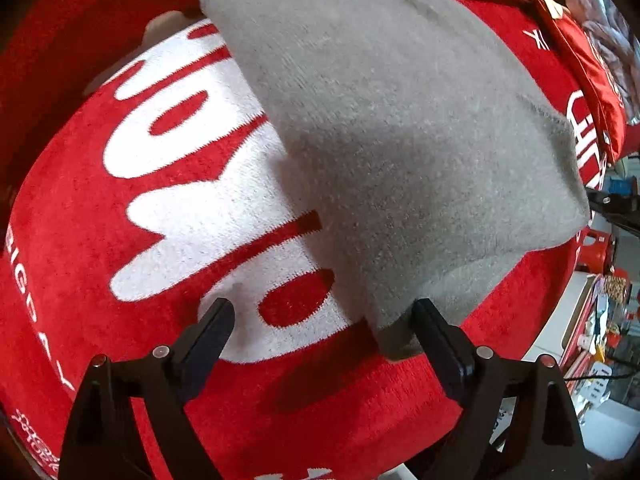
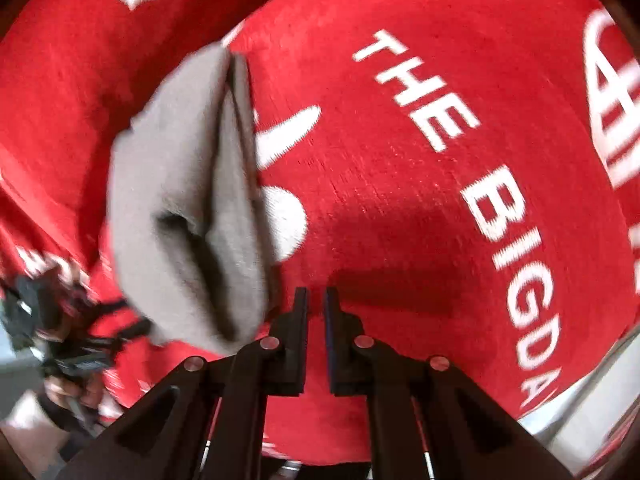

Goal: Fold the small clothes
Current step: 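Lower the folded grey sweater onto the red cloth with the right gripper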

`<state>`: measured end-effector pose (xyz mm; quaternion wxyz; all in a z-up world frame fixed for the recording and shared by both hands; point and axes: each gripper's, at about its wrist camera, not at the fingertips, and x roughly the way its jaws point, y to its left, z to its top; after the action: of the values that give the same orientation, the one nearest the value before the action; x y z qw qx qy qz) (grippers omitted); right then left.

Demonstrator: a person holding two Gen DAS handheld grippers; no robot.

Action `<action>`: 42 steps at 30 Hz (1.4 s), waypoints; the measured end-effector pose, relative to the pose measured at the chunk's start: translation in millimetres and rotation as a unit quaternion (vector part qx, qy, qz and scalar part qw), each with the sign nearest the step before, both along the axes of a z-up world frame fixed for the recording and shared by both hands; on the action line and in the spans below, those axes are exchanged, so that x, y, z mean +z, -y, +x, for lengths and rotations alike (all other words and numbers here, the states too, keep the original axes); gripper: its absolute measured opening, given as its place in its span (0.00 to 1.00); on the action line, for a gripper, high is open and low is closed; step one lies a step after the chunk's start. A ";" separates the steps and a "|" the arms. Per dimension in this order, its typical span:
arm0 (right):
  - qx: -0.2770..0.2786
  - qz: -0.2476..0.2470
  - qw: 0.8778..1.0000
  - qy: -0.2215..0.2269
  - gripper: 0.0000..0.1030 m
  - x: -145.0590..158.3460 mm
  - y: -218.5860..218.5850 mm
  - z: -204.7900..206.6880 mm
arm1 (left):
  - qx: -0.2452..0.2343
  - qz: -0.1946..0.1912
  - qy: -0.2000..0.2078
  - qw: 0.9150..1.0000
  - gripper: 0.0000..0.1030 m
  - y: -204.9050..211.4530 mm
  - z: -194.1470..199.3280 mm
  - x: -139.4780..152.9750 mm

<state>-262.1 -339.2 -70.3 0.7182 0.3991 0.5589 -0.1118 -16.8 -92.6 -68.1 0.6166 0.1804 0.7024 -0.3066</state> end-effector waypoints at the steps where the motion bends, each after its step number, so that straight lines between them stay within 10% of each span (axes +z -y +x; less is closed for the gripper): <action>1: -0.004 -0.001 1.000 0.011 0.08 6.7 1.3 -2.7 | 0.005 -0.001 0.003 1.000 0.89 -1.4 1.4 3.5; 7: 0.041 -0.038 0.996 0.074 0.08 47.9 -18.2 44.4 | 0.017 0.003 0.018 1.000 0.89 -12.8 5.7 19.9; 13: 0.123 -0.089 0.988 0.032 0.08 34.9 -56.7 98.6 | 0.025 0.003 0.021 0.999 0.89 -14.1 1.6 20.2; 18: 0.139 -0.089 0.986 -0.010 0.06 -4.5 -53.6 93.4 | 0.038 0.008 0.018 0.999 0.89 -32.6 4.2 16.8; 42: 0.104 -0.113 0.988 0.003 0.09 40.2 -25.0 72.1 | 0.134 -0.013 0.062 0.989 1.00 -68.1 44.2 55.1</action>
<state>-190.0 -314.2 -30.1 0.7680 0.2557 0.5791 -0.0976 27.4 -24.5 -13.0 0.6965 0.0952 0.6768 -0.2185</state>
